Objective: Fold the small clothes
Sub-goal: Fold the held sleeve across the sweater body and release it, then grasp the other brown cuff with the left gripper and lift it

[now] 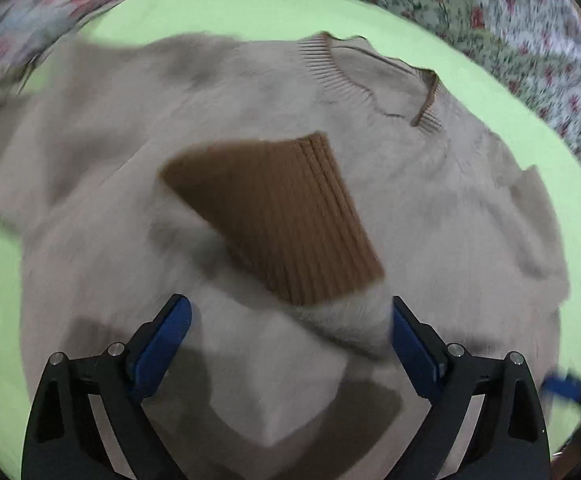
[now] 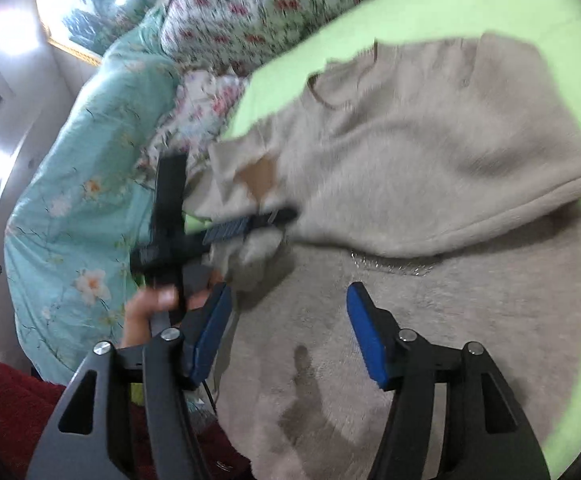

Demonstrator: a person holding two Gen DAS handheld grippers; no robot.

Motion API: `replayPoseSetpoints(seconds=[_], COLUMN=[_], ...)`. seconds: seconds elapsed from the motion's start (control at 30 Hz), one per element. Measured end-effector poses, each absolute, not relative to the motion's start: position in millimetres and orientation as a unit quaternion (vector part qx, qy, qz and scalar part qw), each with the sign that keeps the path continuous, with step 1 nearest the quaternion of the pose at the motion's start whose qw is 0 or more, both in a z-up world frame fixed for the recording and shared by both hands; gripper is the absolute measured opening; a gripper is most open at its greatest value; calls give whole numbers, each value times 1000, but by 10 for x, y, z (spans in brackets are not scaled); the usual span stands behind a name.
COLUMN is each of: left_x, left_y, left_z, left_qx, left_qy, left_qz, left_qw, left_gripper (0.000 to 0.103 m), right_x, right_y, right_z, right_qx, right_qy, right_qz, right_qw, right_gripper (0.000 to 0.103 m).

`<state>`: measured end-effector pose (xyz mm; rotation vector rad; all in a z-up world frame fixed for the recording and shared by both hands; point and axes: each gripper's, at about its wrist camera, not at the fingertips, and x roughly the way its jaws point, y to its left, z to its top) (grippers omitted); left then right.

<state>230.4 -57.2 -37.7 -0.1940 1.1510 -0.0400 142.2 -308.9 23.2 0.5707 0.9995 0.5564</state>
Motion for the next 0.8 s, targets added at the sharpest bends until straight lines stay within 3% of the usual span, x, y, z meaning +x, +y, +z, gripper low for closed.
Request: replayPoseSetpoints(seconds=[0.13,0.3,0.4,0.47,0.53,0.8], left_x=[1972,2125,2250,2267,2325,2492], left_y=[-293,-153,-108,-129,-217,135], left_z=[-345,-355,-379,-348,-373,165], left_qx=[-134,-209,-234,-226,-205,-140], left_qy=[521,507,494,474,481,399], left_qz=[-52,-81,-89,-101,-126,-113], left_qw=[841,832,832,845,843,899], left_gripper=[98,102,98,75,6,7], right_x=[1397,1516,1497,1463,1449,1664], right_y=[-3094,-3135,-3349,-3562,-3736,-4111], right_z=[376,419,468,494,509,453], right_qx=[246,264,274,292,302,305], right_qy=[443,427,409,397,389,383], right_qz=[255,225,174,137,111,37], right_qw=[823,835,853,859,863,871], right_gripper=[65,65,65,65,66,67])
